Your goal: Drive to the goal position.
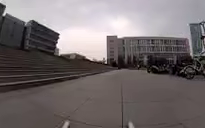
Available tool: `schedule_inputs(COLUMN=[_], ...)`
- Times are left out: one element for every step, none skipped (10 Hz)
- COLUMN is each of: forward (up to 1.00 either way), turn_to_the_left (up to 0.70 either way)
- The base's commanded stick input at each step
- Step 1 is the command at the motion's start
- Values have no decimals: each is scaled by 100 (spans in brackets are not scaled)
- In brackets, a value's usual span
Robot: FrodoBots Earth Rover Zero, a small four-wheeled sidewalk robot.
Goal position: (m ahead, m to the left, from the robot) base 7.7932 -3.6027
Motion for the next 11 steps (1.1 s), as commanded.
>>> schedule_inputs(forward=[60,60,60,60,60,60,60,60,60,60,60], turn_to_the_left=[0,0,0,0,0,0,0,15,15,15,15])
